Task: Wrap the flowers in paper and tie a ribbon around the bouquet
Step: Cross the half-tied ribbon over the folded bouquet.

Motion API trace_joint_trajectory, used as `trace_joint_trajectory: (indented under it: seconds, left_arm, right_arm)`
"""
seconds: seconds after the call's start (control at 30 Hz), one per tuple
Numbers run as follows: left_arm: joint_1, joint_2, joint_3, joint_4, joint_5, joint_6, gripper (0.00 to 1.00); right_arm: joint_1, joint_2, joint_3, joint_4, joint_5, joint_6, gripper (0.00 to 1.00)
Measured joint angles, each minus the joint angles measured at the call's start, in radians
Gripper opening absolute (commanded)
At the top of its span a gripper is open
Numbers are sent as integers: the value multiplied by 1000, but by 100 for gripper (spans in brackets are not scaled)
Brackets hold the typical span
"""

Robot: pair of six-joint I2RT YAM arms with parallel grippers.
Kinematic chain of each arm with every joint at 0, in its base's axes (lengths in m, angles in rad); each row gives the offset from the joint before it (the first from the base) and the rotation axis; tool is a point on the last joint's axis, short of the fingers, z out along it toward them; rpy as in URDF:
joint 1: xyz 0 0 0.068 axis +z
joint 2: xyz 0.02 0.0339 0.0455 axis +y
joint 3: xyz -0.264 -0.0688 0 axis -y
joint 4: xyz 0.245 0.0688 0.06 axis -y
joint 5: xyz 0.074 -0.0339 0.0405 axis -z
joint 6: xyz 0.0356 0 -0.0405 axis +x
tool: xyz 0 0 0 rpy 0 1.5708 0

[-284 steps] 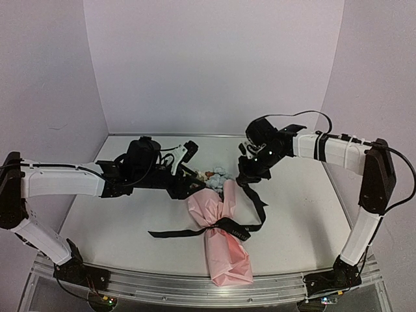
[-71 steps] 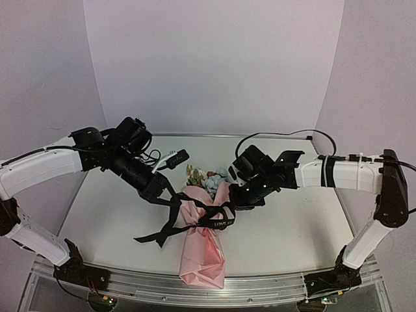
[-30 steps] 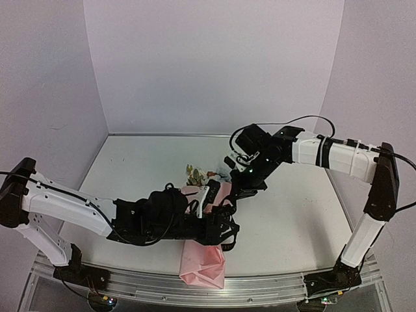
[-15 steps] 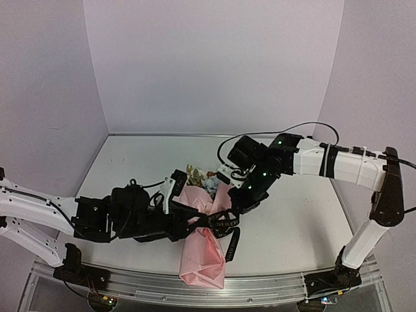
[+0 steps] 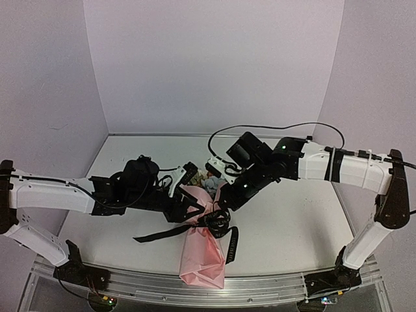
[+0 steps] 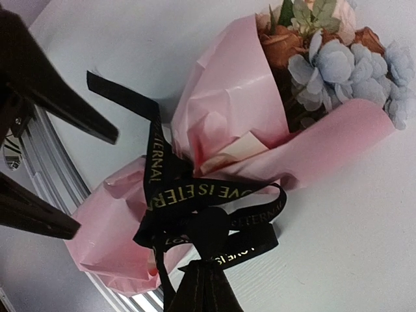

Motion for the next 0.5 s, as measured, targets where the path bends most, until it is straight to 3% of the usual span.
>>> trace_joint_trajectory:
  seconds: [0.27, 0.5]
  left_arm:
    - [66, 105, 109, -30, 139, 59, 49]
    - [92, 158, 170, -59, 197, 97, 40]
  right_arm:
    - [4, 0, 0, 68, -94, -3, 0]
    - [-6, 3, 0, 71, -103, 37, 0]
